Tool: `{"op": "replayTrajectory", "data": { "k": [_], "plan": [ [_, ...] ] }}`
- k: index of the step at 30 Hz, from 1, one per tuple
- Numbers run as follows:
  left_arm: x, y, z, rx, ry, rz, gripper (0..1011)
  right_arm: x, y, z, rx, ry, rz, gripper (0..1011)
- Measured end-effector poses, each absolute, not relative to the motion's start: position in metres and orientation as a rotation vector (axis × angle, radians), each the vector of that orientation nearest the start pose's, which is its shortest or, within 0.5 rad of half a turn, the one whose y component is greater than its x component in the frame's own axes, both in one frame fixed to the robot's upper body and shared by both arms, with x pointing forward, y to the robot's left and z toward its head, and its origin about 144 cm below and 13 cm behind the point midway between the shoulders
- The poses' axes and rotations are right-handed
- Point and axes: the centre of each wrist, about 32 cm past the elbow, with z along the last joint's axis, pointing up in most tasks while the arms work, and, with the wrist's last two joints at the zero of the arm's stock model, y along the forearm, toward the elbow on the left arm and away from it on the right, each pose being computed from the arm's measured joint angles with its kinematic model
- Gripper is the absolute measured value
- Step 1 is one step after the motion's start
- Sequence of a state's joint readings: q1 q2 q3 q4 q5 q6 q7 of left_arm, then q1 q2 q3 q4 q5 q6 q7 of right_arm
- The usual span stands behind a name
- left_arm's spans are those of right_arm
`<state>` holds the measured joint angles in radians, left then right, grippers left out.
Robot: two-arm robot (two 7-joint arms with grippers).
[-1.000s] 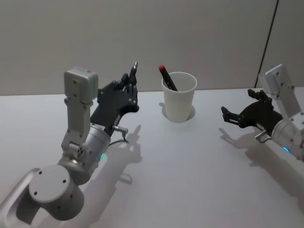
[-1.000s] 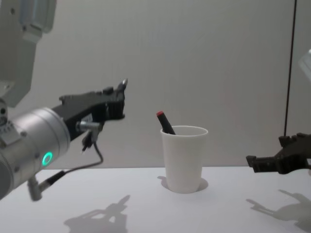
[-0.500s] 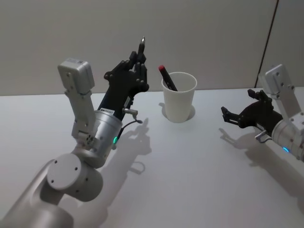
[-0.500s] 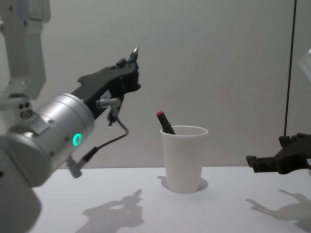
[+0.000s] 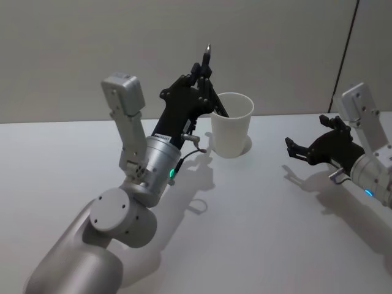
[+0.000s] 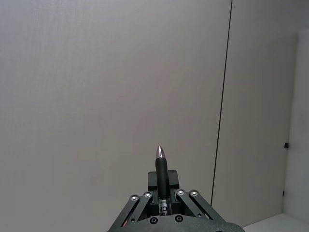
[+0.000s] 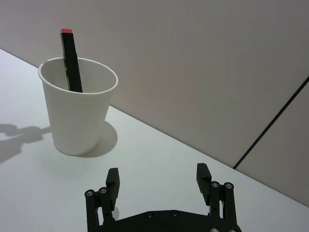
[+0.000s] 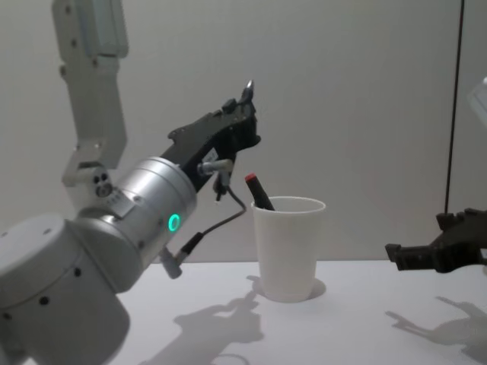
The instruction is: Place the pen into the pen holder.
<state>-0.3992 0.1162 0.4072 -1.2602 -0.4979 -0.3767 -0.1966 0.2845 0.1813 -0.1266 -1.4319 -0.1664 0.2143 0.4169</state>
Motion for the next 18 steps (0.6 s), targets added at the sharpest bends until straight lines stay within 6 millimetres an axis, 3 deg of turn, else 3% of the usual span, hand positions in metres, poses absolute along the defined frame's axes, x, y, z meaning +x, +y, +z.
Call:
{"op": "replayTrajectory", "data": {
  "k": [18],
  "plan": [
    [0.571, 0.13, 1.183, -0.458, -0.102, 1.0, 123, 0.537, -0.25, 1.198, -0.372, -0.153, -1.105, 1001]
  ]
}}
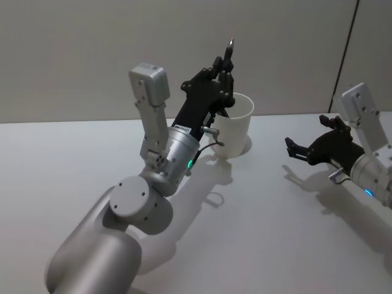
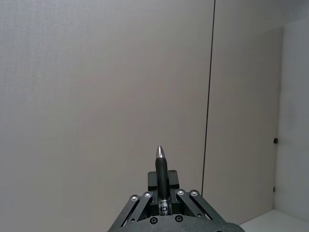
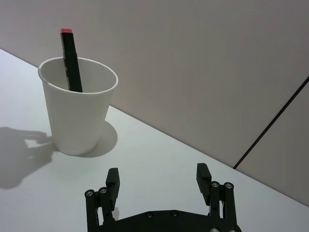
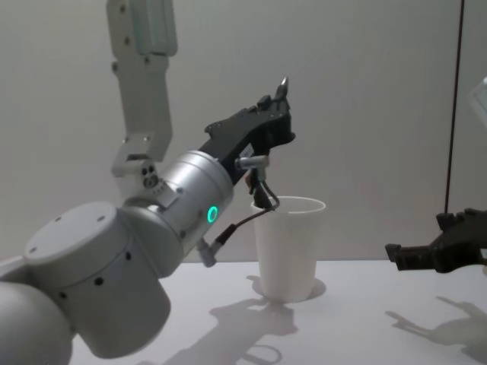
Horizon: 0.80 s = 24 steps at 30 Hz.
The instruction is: Place the pen into the pen holder.
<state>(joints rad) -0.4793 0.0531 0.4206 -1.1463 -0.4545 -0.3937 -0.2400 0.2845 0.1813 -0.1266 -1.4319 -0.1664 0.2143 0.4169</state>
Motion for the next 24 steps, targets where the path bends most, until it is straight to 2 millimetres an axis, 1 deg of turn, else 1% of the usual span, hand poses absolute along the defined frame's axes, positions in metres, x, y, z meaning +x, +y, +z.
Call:
{"op": "replayTrajectory", "data": {
  "k": [9, 24],
  "plan": [
    [0.5764, 0.1256, 1.1873, -0.437, -0.112, 0.962, 123, 0.5365, -0.2495, 1.1985, -0.372, -0.153, -1.105, 1001],
    [0.577, 0.1279, 1.192, -0.381, -0.114, 0.904, 123, 0.5369, -0.2519, 1.2016, -0.352, -0.137, -1.092, 1001]
  ]
}}
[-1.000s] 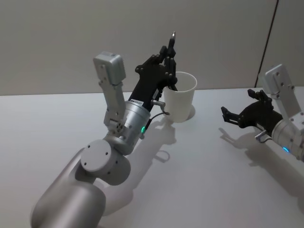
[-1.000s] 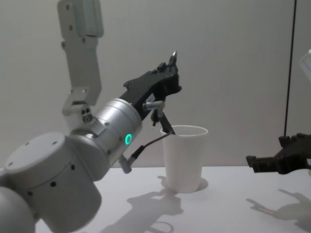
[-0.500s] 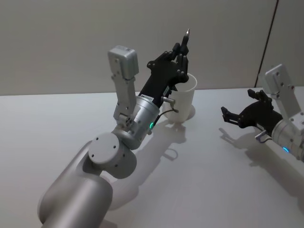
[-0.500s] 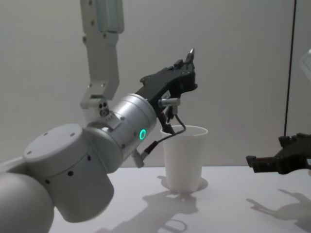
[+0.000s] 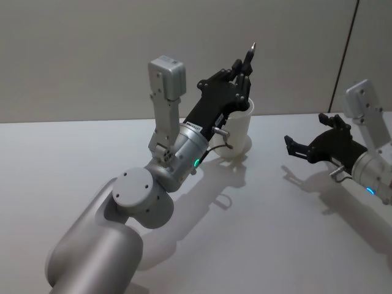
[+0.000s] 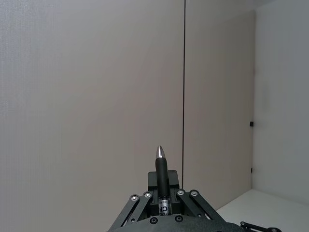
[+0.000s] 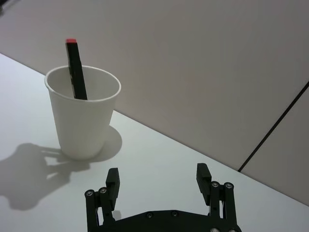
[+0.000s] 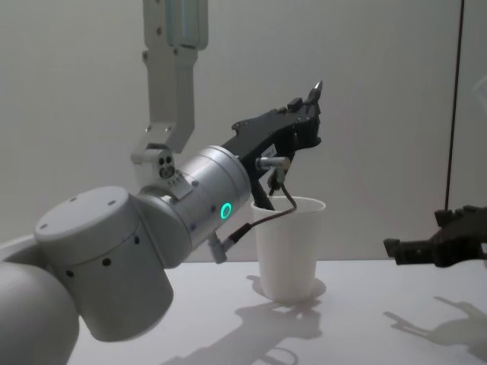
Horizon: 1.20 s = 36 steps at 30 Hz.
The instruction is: Place the pen into the pen holder.
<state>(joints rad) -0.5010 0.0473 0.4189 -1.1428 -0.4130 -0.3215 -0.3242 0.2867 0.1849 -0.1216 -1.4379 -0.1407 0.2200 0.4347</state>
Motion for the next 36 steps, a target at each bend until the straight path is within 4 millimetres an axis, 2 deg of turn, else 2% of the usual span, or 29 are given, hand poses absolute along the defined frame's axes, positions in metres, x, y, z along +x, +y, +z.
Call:
{"op": "replayTrajectory", "data": {
  "k": [19, 26, 36],
  "plan": [
    [0.577, 0.129, 1.194, -0.361, -0.115, 0.885, 123, 0.549, -0.276, 1.232, -0.195, 0.043, -0.956, 1001],
    [0.576, 0.129, 1.194, -0.358, -0.114, 0.882, 123, 0.559, -0.29, 1.245, -0.138, 0.126, -0.851, 1001],
    [0.576, 0.13, 1.194, -0.356, -0.115, 0.88, 123, 0.566, -0.304, 1.253, -0.022, 0.163, -0.709, 1001]
  ]
}}
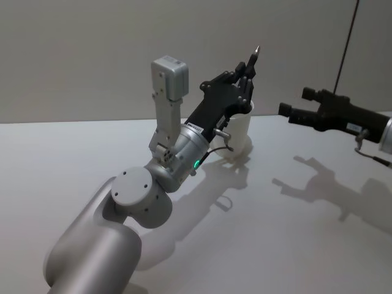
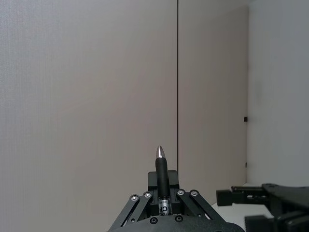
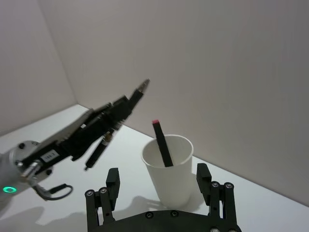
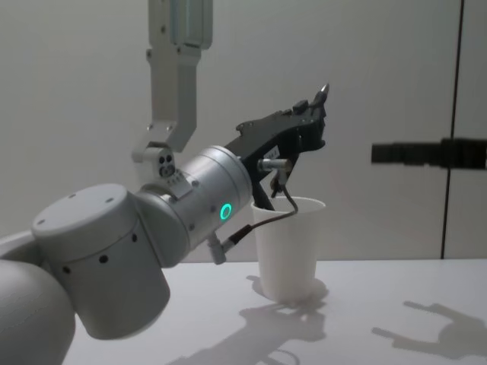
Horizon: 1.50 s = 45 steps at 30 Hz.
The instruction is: Place the pen into the pen holder.
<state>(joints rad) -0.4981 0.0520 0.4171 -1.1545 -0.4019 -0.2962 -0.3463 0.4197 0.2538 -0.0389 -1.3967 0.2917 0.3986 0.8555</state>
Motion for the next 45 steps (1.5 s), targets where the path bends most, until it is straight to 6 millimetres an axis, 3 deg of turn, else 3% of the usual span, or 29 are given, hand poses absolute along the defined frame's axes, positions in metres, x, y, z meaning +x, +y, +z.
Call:
{"op": "replayTrajectory", "data": {
  "k": [8, 23, 31, 45],
  "plan": [
    [0.576, 0.129, 1.194, -0.356, -0.115, 0.879, 123, 0.572, -0.326, 1.254, 0.097, 0.152, -0.607, 1001],
    [0.576, 0.129, 1.194, -0.356, -0.114, 0.879, 123, 0.584, -0.35, 1.25, 0.195, 0.216, -0.602, 1001],
    [0.576, 0.129, 1.194, -0.356, -0.114, 0.879, 123, 0.589, -0.347, 1.248, 0.201, 0.307, -0.609, 1001],
    [0.576, 0.129, 1.194, -0.356, -0.114, 0.879, 123, 0.614, -0.319, 1.241, 0.188, 0.486, -0.514, 1001]
  ]
}}
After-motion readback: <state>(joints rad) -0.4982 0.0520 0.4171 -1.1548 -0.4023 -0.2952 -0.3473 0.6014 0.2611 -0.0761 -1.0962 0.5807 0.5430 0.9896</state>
